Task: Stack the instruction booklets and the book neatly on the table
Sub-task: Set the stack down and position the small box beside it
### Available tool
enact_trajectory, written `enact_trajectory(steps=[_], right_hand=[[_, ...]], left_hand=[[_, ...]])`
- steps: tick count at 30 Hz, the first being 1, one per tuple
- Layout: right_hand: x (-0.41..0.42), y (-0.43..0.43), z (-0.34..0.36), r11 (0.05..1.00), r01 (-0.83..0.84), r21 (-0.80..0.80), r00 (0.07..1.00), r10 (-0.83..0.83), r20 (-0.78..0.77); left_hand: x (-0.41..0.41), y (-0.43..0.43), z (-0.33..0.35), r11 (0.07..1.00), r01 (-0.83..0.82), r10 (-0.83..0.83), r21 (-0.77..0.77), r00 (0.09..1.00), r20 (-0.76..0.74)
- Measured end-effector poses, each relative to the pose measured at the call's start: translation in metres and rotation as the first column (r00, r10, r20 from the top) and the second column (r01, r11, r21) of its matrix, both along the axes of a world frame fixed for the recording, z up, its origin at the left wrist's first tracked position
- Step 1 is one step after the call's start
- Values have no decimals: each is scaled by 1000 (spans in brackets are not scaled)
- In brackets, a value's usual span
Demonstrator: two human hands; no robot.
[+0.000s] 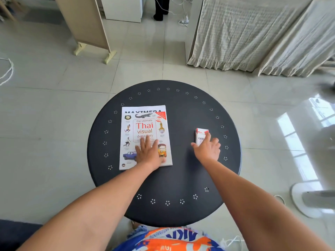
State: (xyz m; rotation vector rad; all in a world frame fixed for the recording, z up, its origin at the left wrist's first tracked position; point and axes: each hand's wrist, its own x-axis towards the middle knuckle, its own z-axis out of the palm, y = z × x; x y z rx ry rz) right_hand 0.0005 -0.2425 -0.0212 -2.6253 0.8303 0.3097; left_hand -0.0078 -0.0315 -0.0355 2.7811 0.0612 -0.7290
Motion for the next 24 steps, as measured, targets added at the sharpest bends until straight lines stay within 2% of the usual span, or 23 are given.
enact_trajectory(steps=[7,13,18,24], right_hand=[[6,-7,-10,999,-53,-1,998,53,-35],[-4,-5,-11,994,-46,97,999,44,24],[-29,20,-12,964,-199,177,979,188,75],[-54,40,-15,948,-280,152,960,273,68]], left_hand=[[-8,-5,2,1000,-8,8,15,1000,-13],[-9,-5,3,999,-6,6,40,1000,-16],[-10,-5,1,999,-10,11,52,1000,-1],[-9,-5,1,999,-7,8,54,1000,-6]])
